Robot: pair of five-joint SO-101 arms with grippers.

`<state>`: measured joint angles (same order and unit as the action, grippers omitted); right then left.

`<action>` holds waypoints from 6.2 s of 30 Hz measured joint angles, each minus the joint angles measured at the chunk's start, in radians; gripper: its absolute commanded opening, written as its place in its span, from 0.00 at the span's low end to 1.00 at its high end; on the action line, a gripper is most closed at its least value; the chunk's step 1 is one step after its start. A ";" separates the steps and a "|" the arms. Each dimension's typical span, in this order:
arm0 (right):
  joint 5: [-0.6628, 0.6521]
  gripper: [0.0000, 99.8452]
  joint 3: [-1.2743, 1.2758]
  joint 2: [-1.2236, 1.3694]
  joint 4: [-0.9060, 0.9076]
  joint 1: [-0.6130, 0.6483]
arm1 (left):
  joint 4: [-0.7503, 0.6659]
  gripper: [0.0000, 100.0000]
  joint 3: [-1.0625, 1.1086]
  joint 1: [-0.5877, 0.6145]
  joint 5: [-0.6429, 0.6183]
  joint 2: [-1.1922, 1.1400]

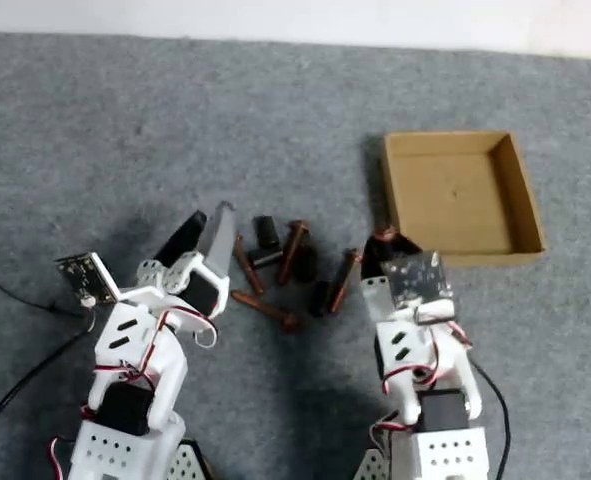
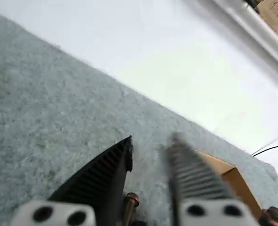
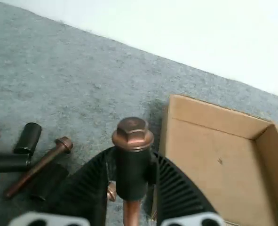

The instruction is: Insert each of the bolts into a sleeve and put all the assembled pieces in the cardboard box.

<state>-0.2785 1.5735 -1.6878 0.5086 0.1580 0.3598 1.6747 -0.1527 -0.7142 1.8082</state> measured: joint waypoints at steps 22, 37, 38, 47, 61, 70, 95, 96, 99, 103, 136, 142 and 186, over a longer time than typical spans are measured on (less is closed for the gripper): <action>0.149 0.01 -1.151 1.771 -0.173 -0.192 | -0.011 0.01 0.002 0.000 0.000 0.000; 0.198 0.06 -1.306 2.065 -0.181 -0.198 | -0.011 0.01 0.002 0.000 0.000 0.000; 0.198 0.09 -1.306 2.065 -0.181 -0.198 | -0.011 0.01 0.002 0.000 0.000 0.000; 0.198 0.21 -1.326 2.065 -0.092 -0.199 | -0.011 0.01 0.002 0.000 -0.002 0.000; 0.198 0.21 -1.261 1.553 0.285 -0.018 | -0.011 0.01 0.002 0.002 -0.002 0.000; 0.196 0.21 -0.904 1.309 0.362 0.178 | -0.011 0.01 0.002 0.003 0.000 0.000; 0.196 0.21 -0.557 1.274 0.190 0.310 | 0.364 0.01 0.002 0.203 0.382 0.000; 0.196 0.21 -0.557 1.274 0.189 0.310 | 0.391 0.01 0.002 0.221 0.399 0.000; 0.196 0.21 -0.551 1.274 0.170 0.311 | 0.500 0.01 0.002 0.261 0.422 0.000; 0.196 0.21 -0.549 1.272 0.157 0.315 | 0.644 0.01 0.002 0.270 0.425 0.000; 0.471 0.21 -0.549 1.264 0.192 0.331 | 0.964 0.01 0.002 0.298 0.586 0.000; 0.512 0.21 -0.549 1.266 0.193 0.331 | 0.964 0.01 0.002 0.298 0.586 0.000; 0.446 0.09 -0.629 1.464 0.138 0.404 | 0.964 0.01 0.002 0.298 0.588 0.000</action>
<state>0.1680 0.9444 -0.2240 0.6467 0.5616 1.3234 1.6763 0.1450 -0.1266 1.8082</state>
